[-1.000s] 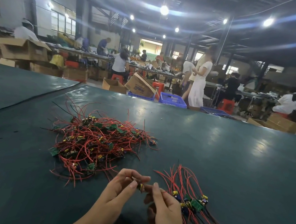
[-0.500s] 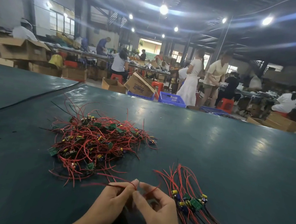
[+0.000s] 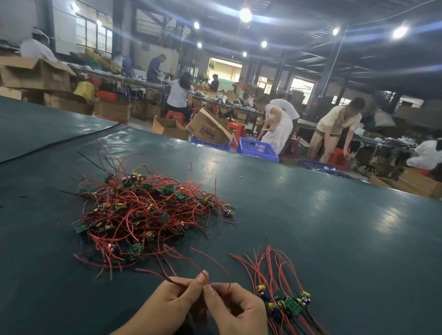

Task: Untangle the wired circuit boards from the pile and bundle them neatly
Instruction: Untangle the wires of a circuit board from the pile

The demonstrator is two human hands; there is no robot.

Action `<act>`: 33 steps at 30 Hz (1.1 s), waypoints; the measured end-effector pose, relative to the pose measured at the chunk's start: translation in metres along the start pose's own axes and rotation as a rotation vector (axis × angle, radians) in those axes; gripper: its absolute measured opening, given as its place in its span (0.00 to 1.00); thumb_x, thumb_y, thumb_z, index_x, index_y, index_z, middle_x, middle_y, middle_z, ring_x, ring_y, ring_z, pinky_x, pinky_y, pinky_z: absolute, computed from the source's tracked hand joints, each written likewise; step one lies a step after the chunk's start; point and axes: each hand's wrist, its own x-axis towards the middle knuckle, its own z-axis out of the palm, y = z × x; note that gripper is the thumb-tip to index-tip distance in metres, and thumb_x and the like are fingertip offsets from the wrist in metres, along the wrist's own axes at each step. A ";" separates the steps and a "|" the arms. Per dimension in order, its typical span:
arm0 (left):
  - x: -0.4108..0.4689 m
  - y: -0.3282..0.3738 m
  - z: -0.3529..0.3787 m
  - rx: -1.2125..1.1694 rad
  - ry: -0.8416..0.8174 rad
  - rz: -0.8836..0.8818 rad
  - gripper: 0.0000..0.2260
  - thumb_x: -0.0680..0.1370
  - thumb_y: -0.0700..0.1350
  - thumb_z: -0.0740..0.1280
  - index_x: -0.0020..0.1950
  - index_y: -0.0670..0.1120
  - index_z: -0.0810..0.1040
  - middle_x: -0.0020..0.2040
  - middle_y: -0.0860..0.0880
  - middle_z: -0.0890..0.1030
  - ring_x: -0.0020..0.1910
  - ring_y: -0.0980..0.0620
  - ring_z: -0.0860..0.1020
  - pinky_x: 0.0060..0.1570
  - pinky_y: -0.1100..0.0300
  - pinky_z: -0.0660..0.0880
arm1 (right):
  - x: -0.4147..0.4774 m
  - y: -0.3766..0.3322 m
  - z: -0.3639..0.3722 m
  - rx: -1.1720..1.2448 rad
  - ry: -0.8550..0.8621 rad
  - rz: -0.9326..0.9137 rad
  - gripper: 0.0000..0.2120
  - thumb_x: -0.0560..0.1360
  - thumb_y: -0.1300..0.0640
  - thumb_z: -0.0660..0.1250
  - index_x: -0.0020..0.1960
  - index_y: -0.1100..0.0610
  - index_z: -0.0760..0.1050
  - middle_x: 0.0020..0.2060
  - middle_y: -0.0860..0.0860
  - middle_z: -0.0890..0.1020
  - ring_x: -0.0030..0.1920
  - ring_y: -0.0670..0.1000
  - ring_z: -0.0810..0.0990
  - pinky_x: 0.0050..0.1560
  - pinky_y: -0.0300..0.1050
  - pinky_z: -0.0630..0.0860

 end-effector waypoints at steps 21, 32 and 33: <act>-0.003 0.009 0.003 -0.063 0.003 0.021 0.16 0.70 0.53 0.70 0.44 0.39 0.82 0.32 0.44 0.81 0.30 0.52 0.78 0.31 0.65 0.72 | 0.005 -0.002 0.001 0.057 0.088 0.056 0.12 0.76 0.60 0.68 0.36 0.53 0.85 0.33 0.48 0.86 0.37 0.41 0.84 0.38 0.28 0.74; -0.005 0.011 0.007 0.022 -0.007 -0.023 0.16 0.72 0.56 0.67 0.32 0.46 0.80 0.30 0.48 0.80 0.30 0.55 0.77 0.32 0.65 0.70 | 0.005 -0.007 0.003 0.204 0.114 0.235 0.14 0.80 0.59 0.62 0.41 0.59 0.83 0.35 0.56 0.84 0.39 0.54 0.82 0.44 0.43 0.77; -0.005 0.011 0.006 0.026 -0.004 -0.018 0.15 0.72 0.56 0.68 0.33 0.46 0.80 0.31 0.48 0.80 0.30 0.55 0.77 0.32 0.65 0.70 | 0.006 -0.007 0.002 0.224 0.141 0.256 0.14 0.80 0.58 0.62 0.41 0.60 0.83 0.34 0.57 0.82 0.37 0.54 0.79 0.42 0.43 0.76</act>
